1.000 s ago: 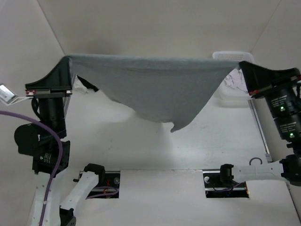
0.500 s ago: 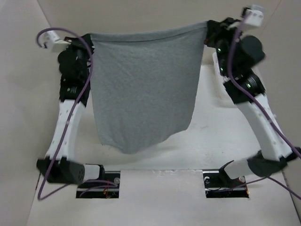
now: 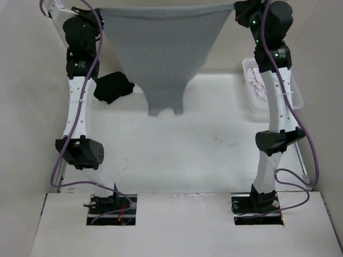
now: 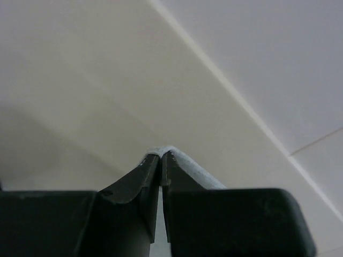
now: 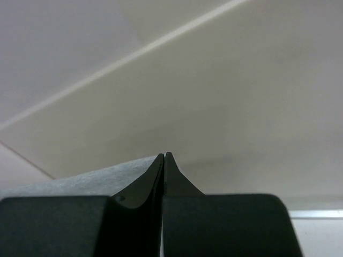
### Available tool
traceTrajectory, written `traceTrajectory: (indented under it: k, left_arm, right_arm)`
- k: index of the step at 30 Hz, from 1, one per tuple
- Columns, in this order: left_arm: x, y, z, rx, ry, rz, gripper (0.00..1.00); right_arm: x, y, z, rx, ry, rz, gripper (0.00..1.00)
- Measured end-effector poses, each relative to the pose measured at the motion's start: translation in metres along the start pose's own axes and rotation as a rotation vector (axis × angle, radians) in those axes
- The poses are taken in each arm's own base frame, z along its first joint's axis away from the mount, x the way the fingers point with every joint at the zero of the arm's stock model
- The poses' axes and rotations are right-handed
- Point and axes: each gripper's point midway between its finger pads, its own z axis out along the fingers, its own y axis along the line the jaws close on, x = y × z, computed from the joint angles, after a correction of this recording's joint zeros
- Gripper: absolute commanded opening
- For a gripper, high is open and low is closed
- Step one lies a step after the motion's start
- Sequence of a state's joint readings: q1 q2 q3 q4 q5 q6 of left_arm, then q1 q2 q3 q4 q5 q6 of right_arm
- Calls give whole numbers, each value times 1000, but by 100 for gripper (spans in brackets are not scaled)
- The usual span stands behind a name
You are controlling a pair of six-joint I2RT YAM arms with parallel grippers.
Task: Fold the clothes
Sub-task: Flatten the tank top out, then fold the tank top
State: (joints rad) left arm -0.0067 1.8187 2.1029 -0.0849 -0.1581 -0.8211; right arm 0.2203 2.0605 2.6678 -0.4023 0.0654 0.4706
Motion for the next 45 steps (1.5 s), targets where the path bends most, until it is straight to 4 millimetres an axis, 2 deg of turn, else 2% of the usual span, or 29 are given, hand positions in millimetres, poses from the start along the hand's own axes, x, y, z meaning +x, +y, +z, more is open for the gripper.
traceTrajectory:
  k: [4,7,9,11,13,14,17,20,22,23,25,28,30,32,35,37,41,43,45]
  left_arm:
    - [-54,-40,-29,94,-93,-13,4]
    - [-75,-63,-56,149,-134,-13,4]
    - [-79,-70,-73,174,-146,-9,4]
    - [-73,-70,-89,185,-139,-6,4]
    - [-58,-57,-103,176,-117,-2,4]
    - [-45,-45,-110,159,-97,0,4]
    - [9,11,-140,71,-6,13,4]
    - [72,82,-188,-48,122,39,4]
    - [99,120,-226,-111,186,53,5]
    - [107,135,-247,-136,206,53,5]
    - [110,153,-281,-160,217,45,5]
    - [100,156,-321,-137,192,26,5]
    - [93,158,-346,-126,180,17,5]
    - [90,162,-368,-129,183,9,5]
    - [98,175,-396,-163,227,-3,5]
    - [108,184,-411,-192,282,-13,5]
    - [122,200,-428,-276,365,-9,5]
    - [122,205,-429,-305,365,-8,5]
    - [121,208,-425,-330,354,-7,4]
  right_arm:
    - [-62,31,-36,-81,-102,38,1]
    - [-99,58,-69,-151,-160,50,0]
    - [-108,64,-89,-163,-168,52,0]
    - [-103,60,-105,-151,-149,52,0]
    - [-78,48,-119,-127,-104,51,0]
    - [-56,40,-127,-109,-66,51,0]
    - [28,11,-159,-60,79,51,0]
    - [128,-21,-216,-13,261,49,0]
    - [178,-33,-259,-10,356,49,0]
    - [196,-36,-282,-19,391,53,0]
    - [218,-33,-322,-65,431,72,0]
    - [235,-24,-374,-149,471,131,0]
    - [248,-21,-401,-184,515,174,0]
    - [269,-23,-426,-193,596,200,0]
    - [301,-31,-464,-179,749,202,0]
    - [311,-29,-485,-187,827,199,0]
    - [318,-20,-508,-208,916,168,0]
    - [319,-16,-507,-197,926,133,0]
    - [320,-14,-494,-160,904,87,0]
